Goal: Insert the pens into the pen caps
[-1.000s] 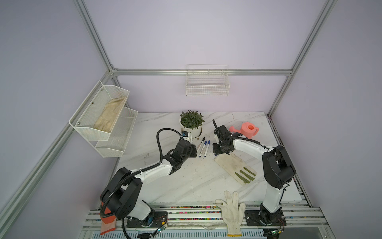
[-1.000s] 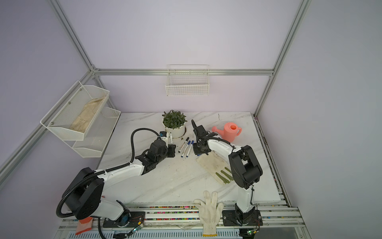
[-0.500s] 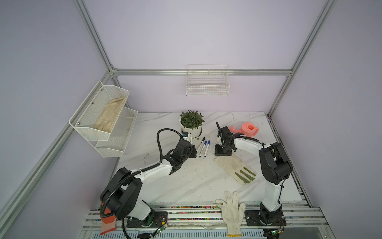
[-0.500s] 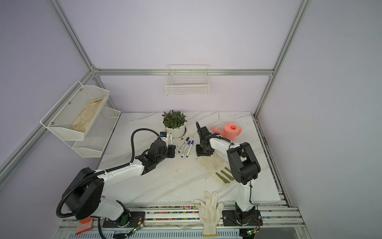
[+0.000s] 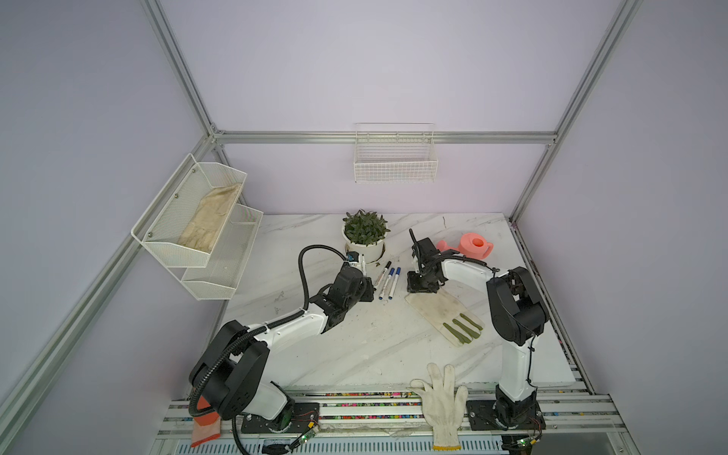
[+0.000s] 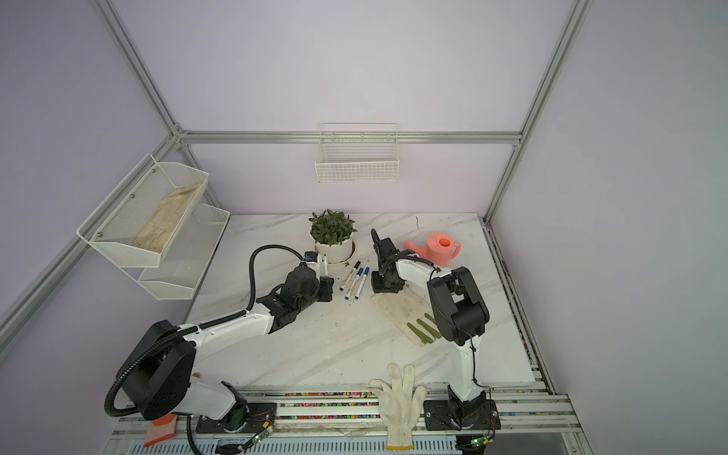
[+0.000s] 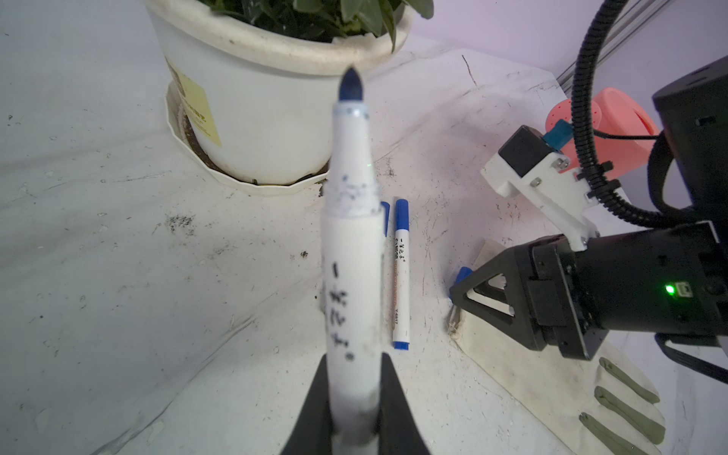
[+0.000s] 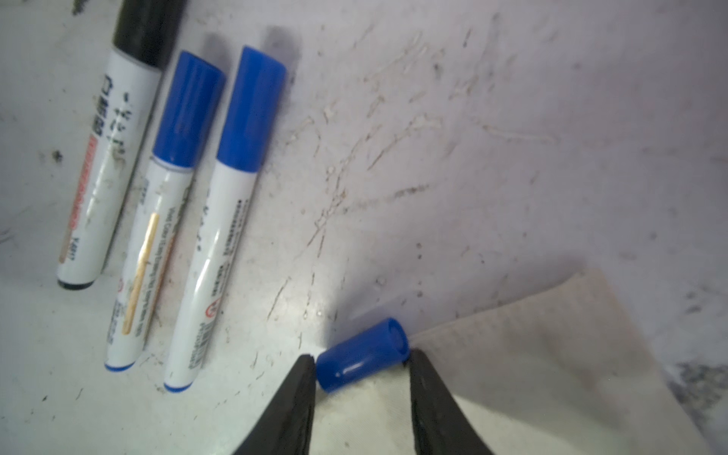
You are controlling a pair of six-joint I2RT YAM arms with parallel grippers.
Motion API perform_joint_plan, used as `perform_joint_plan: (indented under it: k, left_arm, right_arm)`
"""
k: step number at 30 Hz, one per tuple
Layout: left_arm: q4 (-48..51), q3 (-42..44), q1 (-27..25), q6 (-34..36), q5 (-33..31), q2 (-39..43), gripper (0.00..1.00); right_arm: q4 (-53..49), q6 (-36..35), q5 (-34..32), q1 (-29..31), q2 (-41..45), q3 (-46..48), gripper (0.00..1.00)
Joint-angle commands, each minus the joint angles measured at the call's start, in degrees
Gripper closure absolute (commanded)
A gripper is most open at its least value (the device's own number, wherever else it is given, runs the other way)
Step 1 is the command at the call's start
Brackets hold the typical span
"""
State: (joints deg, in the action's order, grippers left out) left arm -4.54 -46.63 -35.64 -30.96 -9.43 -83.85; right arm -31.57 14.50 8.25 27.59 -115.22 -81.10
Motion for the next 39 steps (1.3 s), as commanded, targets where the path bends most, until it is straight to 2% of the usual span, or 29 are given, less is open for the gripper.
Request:
perform_joint_plan:
  k: [1, 14, 20, 25, 30, 39]
  left_arm:
    - [-0.7, -1.5, 0.3, 0.3, -0.4, 2.2, 1.0]
    - [-0.6, -0.5, 0.3, -0.5, 0.0, 2.4, 1.0]
    - [-0.9, -0.9, 0.3, -0.7, 0.3, 2.1, 1.0]
    - [-1.2, -1.0, 0.2, -1.0, 0.3, 1.9, 1.0]
    - [-1.5, -1.3, 0.2, -0.8, 0.3, 1.6, 1.0]
    - [-1.6, -1.8, 0.2, -0.7, 0.8, 1.6, 1.0]
  right_arm:
    - [-2.8, -1.6, -5.9, 0.6, -2.1, -1.7, 0.59]
    - [-2.7, -3.1, -8.6, 1.2, -2.0, -5.3, 0.59]
    - [-3.0, -2.4, -5.3, 1.2, -2.8, -5.9, 0.58]
    - [-2.3, -0.9, -5.1, 1.2, -2.8, -4.7, 0.58]
    - [-2.0, -0.1, -7.6, 1.2, -2.6, -4.0, 0.58]
    - [2.0, 1.2, -4.6, 1.1, -3.7, -5.6, 0.59]
